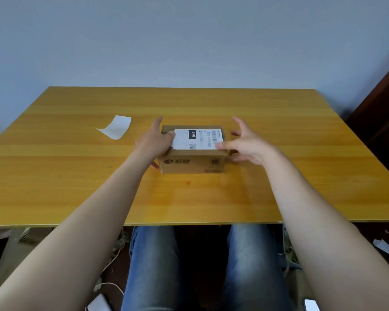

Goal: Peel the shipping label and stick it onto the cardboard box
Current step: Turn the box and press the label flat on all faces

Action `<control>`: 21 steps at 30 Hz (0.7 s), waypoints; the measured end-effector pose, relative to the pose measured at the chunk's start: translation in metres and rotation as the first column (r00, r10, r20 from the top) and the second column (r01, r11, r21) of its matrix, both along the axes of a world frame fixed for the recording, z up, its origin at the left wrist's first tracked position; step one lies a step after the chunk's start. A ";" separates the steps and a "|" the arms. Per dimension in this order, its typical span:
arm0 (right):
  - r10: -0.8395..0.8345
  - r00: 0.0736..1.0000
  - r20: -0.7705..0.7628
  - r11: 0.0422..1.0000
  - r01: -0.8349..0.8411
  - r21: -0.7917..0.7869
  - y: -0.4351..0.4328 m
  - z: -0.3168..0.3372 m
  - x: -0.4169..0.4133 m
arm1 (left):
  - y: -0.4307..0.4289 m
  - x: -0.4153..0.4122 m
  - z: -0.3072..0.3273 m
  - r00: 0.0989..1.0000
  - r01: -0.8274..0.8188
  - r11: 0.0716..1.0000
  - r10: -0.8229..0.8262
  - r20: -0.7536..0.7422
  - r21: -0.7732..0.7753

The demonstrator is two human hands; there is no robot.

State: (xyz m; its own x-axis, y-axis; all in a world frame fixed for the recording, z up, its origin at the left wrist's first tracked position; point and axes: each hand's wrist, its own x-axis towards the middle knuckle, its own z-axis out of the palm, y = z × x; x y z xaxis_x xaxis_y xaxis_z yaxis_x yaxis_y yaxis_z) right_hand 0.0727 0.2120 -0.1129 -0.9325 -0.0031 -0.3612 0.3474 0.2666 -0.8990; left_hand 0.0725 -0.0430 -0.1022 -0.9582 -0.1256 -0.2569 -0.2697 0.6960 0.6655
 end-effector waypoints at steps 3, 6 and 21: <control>-0.179 0.979 -0.097 0.970 0.192 0.150 -0.004 -0.003 -0.004 | -0.002 0.002 0.005 0.996 0.042 0.999 -0.043 0.082 0.022; -0.259 0.958 -0.121 0.958 0.271 0.096 -0.012 -0.005 -0.008 | -0.001 0.003 0.010 0.992 0.065 0.994 -0.055 0.112 -0.085; -0.342 0.919 -0.196 0.936 0.315 -0.157 -0.029 -0.017 -0.013 | 0.018 0.004 0.004 0.978 0.140 0.969 -0.167 0.123 0.204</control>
